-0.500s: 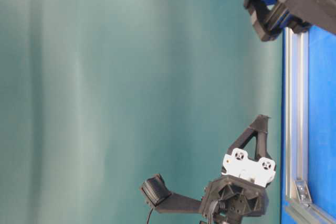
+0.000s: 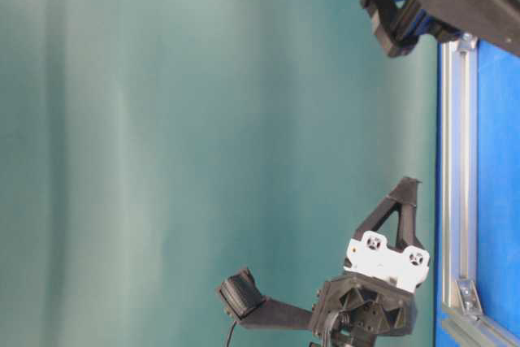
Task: Insert the wire through the string loop located on the left side.
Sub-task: 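Lower the right gripper onto the black USB cable near its plug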
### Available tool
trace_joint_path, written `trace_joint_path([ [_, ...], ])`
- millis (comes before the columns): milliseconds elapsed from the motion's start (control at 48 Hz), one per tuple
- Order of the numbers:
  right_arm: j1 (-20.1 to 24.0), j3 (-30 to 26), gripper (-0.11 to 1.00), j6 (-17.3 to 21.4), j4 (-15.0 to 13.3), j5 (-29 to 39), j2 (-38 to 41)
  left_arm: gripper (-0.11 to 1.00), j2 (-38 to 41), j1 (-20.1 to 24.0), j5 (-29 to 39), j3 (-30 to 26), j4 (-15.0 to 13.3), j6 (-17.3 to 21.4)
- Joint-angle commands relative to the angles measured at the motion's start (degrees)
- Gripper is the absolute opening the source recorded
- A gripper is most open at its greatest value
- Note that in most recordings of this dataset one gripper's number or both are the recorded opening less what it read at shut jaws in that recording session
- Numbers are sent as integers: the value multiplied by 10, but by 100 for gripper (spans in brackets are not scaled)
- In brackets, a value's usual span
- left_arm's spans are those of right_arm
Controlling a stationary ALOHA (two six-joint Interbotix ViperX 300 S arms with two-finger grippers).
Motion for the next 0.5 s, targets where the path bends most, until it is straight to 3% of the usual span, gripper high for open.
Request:
trace_joint_path([
  [0,-4,-3,-2,4,2,-3,-17,0,-20,1,-3,-7,2,1],
  [63,-4,-3,-1,6,2,-3,-17,0,-21,1,-3,-7,2,1],
  [146,-4,-4,10,8,2,-2,-17,0,-20,1,-3,-7,2,1],
  [417,-4,-4,87,19,11,0,-17,0,-21,1,1,-5,2,0],
  [480,-4,-4,93,19,13,1,-17,0,-21,1,1,-4,2,0],
])
